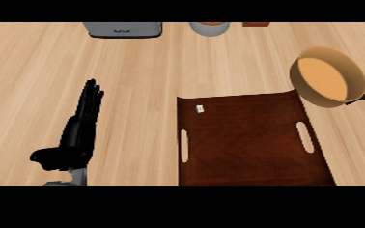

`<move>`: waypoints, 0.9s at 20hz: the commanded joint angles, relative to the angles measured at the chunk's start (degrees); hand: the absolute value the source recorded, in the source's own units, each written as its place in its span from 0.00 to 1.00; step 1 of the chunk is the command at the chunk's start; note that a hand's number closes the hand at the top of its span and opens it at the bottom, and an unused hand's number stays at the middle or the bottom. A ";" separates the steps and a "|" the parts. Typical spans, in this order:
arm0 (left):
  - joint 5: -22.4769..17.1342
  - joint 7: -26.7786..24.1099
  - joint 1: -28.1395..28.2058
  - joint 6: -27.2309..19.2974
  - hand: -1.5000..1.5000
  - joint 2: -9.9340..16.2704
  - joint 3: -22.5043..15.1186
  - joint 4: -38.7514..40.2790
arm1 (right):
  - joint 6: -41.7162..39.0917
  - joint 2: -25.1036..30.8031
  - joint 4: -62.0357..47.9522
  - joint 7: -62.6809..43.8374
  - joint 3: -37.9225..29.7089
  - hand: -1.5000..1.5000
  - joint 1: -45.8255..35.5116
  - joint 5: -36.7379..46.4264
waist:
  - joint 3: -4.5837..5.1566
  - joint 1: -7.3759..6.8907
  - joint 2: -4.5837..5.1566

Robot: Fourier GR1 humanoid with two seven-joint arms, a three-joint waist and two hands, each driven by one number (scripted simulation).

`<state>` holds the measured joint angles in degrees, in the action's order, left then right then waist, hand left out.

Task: Pick the cupcake from the tray and place it in the pot

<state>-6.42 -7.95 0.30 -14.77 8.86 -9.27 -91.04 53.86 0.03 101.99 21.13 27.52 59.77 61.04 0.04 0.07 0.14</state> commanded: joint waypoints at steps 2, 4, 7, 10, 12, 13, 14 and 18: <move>-0.88 -0.46 0.13 2.41 0.50 0.84 1.82 -0.15 | -1.81 -0.03 -2.68 -9.63 -1.08 0.00 -6.75 5.36 | -0.01 -0.06 -0.05; 0.33 -1.25 1.99 1.67 0.50 -1.02 0.20 0.07 | -0.41 -0.03 -2.08 -11.68 1.12 0.00 -6.03 6.90 | -0.01 0.03 -0.11; 1.43 -0.05 0.63 0.80 0.50 -1.84 0.08 0.18 | -1.82 -0.02 -5.30 -17.32 0.49 0.00 -13.20 8.66 | -0.02 0.01 -0.08; 2.88 -1.44 1.78 0.80 0.50 -2.98 -1.10 0.30 | -2.47 0.95 -4.10 -15.45 -0.95 0.00 -11.02 7.10 | -0.02 0.05 -0.13; 0.33 2.91 -0.01 2.14 0.50 -0.68 2.09 -2.11 | -1.14 -0.02 -7.81 -24.07 3.83 0.00 -16.42 12.45 | -0.02 0.01 -0.09; 1.02 1.44 -1.04 2.12 0.50 -1.09 2.68 -0.04 | 0.12 -0.02 -11.96 -18.61 0.39 0.00 -17.69 7.48 | -0.04 0.06 -0.14; 0.32 1.22 2.93 3.15 0.50 0.30 2.96 -4.13 | -1.43 3.95 -7.18 -17.93 -0.18 0.00 -16.37 5.50 | -0.04 -0.12 -0.19; 2.29 2.01 -1.55 0.57 0.50 -2.53 1.85 1.31 | 8.57 0.03 -10.52 -20.21 0.19 1.00 -19.45 14.23 | -0.05 0.47 -0.16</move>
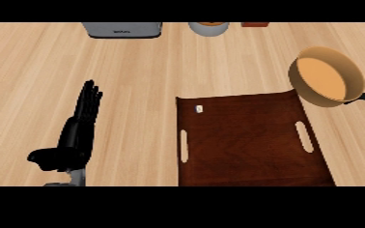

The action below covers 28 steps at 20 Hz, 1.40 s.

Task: Pick the cupcake from the tray and place it in the pot

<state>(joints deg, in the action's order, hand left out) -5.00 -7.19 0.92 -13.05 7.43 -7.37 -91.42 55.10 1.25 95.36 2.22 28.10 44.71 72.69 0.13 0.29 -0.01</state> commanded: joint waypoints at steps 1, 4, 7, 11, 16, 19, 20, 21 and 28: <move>-1.01 0.39 1.40 1.67 0.50 1.03 0.83 -2.47 | 8.45 -1.19 -5.81 -0.21 -0.70 1.00 -4.91 1.83 | -0.15 -0.20 -0.10; 1.11 -1.92 -0.77 0.05 0.50 -1.01 0.43 1.07 | 8.90 -1.18 -3.92 -4.04 1.68 1.00 -3.32 7.39 | -0.11 0.10 0.00; 0.10 0.92 -0.36 1.18 0.50 -0.13 1.29 -0.38 | 5.66 0.18 -0.89 -1.99 -1.83 1.00 -3.75 5.29 | -0.13 -0.12 -0.02; 0.61 1.85 -1.37 0.88 0.50 -0.56 1.17 -0.32 | 10.82 -0.17 -0.72 -1.86 -1.03 1.00 -1.61 7.02 | -0.13 0.04 -0.05; 2.31 2.37 -2.54 0.44 0.50 -1.90 -1.72 -0.68 | -15.06 4.43 6.20 0.19 0.66 1.00 -8.18 12.79 | 0.03 -2.37 0.88; 1.80 1.13 -3.31 2.30 0.50 -1.64 -2.54 -1.10 | -26.45 13.21 4.30 4.97 3.84 1.00 -9.05 11.75 | 0.21 -6.09 2.12; 1.84 2.32 -2.95 2.23 0.50 -1.23 -2.47 -1.69 | -30.82 14.36 6.21 5.43 2.94 1.00 -12.02 9.80 | 0.06 -6.08 1.61; 1.55 0.94 -1.29 2.73 0.50 -1.40 -2.73 -1.39 | -35.69 15.28 10.59 5.87 4.16 1.00 -12.60 8.44 | 0.18 -5.66 1.32; 2.46 1.42 -2.50 -0.05 0.50 -2.30 -0.59 0.63 | -56.50 16.77 31.97 5.96 -2.99 1.00 -28.42 -7.38 | -0.05 -1.23 0.21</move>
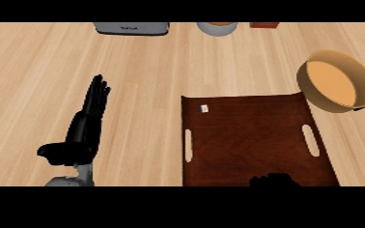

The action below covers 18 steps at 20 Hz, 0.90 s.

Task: Pick the cupcake from the tray and place it in the pot

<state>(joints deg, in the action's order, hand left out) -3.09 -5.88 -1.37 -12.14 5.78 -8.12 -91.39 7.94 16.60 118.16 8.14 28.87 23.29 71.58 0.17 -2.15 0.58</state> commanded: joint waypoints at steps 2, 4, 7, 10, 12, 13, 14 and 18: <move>-0.27 -3.73 4.48 0.76 0.50 0.40 0.87 0.51 | -12.16 1.67 13.75 -1.96 -6.77 1.00 -7.87 -8.84 | -0.10 1.58 -0.55; -0.13 -0.46 -0.61 -0.45 0.50 -0.55 1.63 2.49 | -17.20 -0.57 15.84 -7.75 -8.30 1.00 -13.11 -7.01 | -0.10 1.94 -0.49; 0.44 -0.24 0.01 -0.35 0.50 -0.58 0.97 0.74 | -23.06 -1.16 20.39 -12.89 -14.13 1.00 -16.10 -10.67 | -0.11 2.00 -0.53; -1.09 -1.85 0.43 2.05 0.50 1.72 3.96 2.42 | -24.72 -3.66 14.39 -16.20 -18.57 1.00 -24.03 -12.12 | -0.13 1.80 -0.48; 1.10 -4.38 2.53 0.09 0.50 -1.89 0.79 2.88 | -26.96 -2.03 14.24 -15.86 -23.22 1.00 -26.33 -14.34 | -0.14 1.96 -0.53; -0.07 0.52 -0.47 0.83 0.50 0.08 2.45 0.34 | -27.95 -1.50 12.71 -16.02 -26.62 1.00 -27.81 -16.52 | -0.16 1.97 -0.53; -0.32 -3.11 3.13 1.87 0.50 -0.51 1.68 0.52 | -28.64 -1.35 10.09 -16.45 -28.31 1.00 -31.65 -17.20 | -0.15 1.75 -0.53; -1.19 1.72 2.93 2.25 0.50 1.01 2.74 -3.50 | -26.03 2.34 -0.44 -12.53 -38.04 1.00 -35.78 -20.48 | -0.19 1.57 -0.49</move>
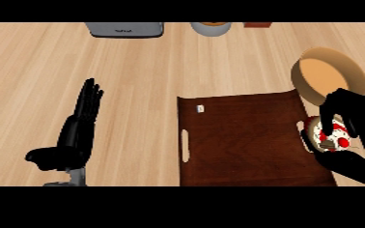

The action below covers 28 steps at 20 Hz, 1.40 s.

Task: Pick the cupcake from the tray and place it in the pot

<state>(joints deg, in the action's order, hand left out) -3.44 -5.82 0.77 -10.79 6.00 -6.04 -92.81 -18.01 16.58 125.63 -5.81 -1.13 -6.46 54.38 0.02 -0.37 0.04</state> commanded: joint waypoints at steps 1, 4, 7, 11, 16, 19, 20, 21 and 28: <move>0.19 -2.14 -0.75 0.30 0.50 -0.84 0.47 2.73 | -4.92 3.90 -6.62 -1.87 -9.66 1.00 -11.09 -5.39 | 0.02 0.03 0.05; 0.61 -3.69 -2.97 0.44 0.50 -1.20 1.63 6.01 | 0.73 5.53 -15.08 5.51 -12.06 1.00 -8.97 -5.11 | -0.02 0.22 0.05; 0.98 1.11 -3.90 -1.08 0.50 -2.21 0.30 2.47 | 2.70 8.48 -26.78 7.25 -15.48 1.00 -16.03 -5.48 | -0.04 -0.34 0.14; 2.25 -1.82 0.07 -0.71 0.50 -2.81 -1.35 1.23 | 8.68 12.08 -40.99 15.22 -18.10 1.00 -18.61 -4.45 | -0.06 -0.69 0.22; -0.02 2.07 -2.30 1.65 0.50 -0.26 1.85 0.65 | 9.47 15.71 -53.65 22.55 -19.36 1.00 -22.28 -6.52 | -0.05 -0.34 0.10; 0.60 -3.22 -1.03 1.88 0.50 -1.34 1.45 3.30 | 8.01 18.86 -65.00 24.64 -17.83 1.00 -28.26 -4.57 | -0.04 -0.85 0.29; 2.14 -2.10 -1.91 0.02 0.50 -3.15 -0.18 3.79 | 9.23 19.31 -68.78 26.48 -17.91 1.00 -29.11 -4.17 | -0.05 -0.86 0.34; 0.80 -0.21 1.42 1.76 0.50 -1.36 -0.14 -1.44 | 12.46 18.49 -71.80 29.25 -17.68 1.00 -27.44 -3.23 | -0.09 -1.30 0.32; 1.61 -1.77 -2.12 1.73 0.50 -1.76 0.79 3.38 | 15.68 17.89 -91.00 26.38 -16.63 1.00 -35.51 1.33 | -0.09 -1.66 0.58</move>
<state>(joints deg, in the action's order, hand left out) -1.66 -7.06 -1.78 -9.84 4.05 -5.22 -89.45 -3.62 34.83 44.33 21.82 -17.56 -38.34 54.29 -0.07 -1.65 0.54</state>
